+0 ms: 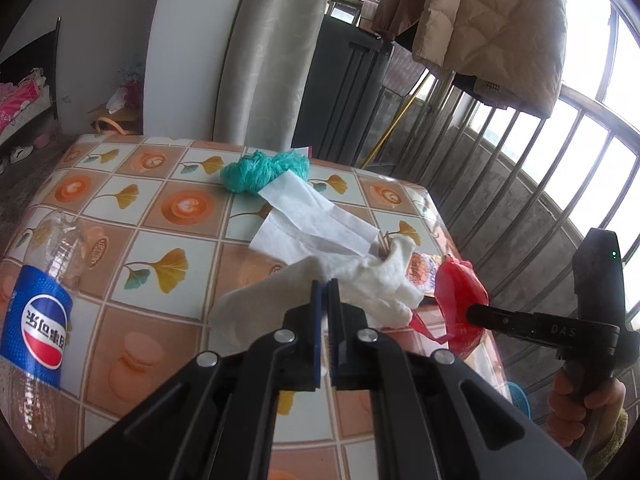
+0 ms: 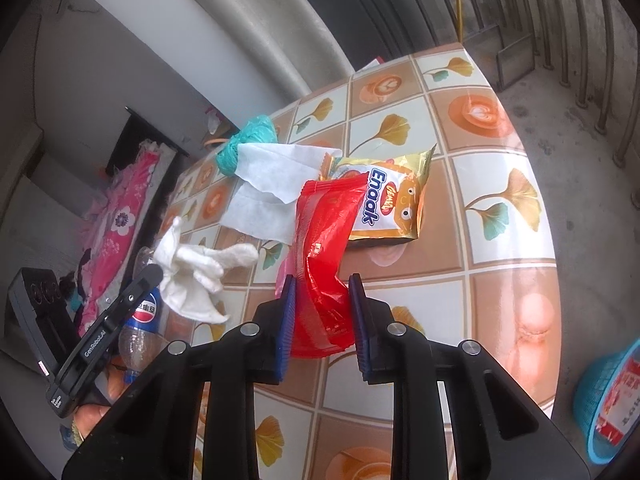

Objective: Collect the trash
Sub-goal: 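Grasp the white glove with the left tool while the right tool holds the red bag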

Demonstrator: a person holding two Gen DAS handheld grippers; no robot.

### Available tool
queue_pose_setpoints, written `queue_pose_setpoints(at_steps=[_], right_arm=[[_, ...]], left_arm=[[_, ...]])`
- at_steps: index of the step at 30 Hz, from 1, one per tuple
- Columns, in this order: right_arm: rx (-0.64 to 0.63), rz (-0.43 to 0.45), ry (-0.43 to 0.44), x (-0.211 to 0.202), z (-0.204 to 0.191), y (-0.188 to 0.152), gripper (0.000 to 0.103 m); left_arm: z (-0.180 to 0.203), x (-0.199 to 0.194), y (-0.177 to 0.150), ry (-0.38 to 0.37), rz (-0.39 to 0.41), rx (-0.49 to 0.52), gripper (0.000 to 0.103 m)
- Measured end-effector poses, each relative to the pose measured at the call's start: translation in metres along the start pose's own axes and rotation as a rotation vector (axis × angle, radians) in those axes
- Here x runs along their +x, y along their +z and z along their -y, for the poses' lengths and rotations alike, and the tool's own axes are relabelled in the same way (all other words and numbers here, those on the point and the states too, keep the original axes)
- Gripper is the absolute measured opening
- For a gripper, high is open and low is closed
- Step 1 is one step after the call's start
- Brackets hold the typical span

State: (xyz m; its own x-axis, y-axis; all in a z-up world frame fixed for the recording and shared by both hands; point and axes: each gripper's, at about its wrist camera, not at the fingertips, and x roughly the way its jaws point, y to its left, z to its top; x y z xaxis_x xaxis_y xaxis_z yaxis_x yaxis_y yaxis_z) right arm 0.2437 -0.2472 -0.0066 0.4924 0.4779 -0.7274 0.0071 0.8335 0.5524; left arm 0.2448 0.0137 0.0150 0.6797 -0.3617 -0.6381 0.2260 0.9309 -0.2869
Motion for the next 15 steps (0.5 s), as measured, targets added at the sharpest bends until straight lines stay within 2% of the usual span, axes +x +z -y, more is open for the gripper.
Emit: queue_pose_setpoints(at_steps=[10, 15], right_arm=[[0.010, 0.039, 0.034, -0.024, -0.005, -0.004, 0.024], [0.009, 0.058, 0.052, -0.035, -0.009, -0.007, 0.024]], left_arm=[[-0.007, -0.045, 0.007, -0.043, 0.068, -0.054, 0.002], [-0.001, -0.071, 0.014, -0.027, 0.125, -0.031, 0.000]])
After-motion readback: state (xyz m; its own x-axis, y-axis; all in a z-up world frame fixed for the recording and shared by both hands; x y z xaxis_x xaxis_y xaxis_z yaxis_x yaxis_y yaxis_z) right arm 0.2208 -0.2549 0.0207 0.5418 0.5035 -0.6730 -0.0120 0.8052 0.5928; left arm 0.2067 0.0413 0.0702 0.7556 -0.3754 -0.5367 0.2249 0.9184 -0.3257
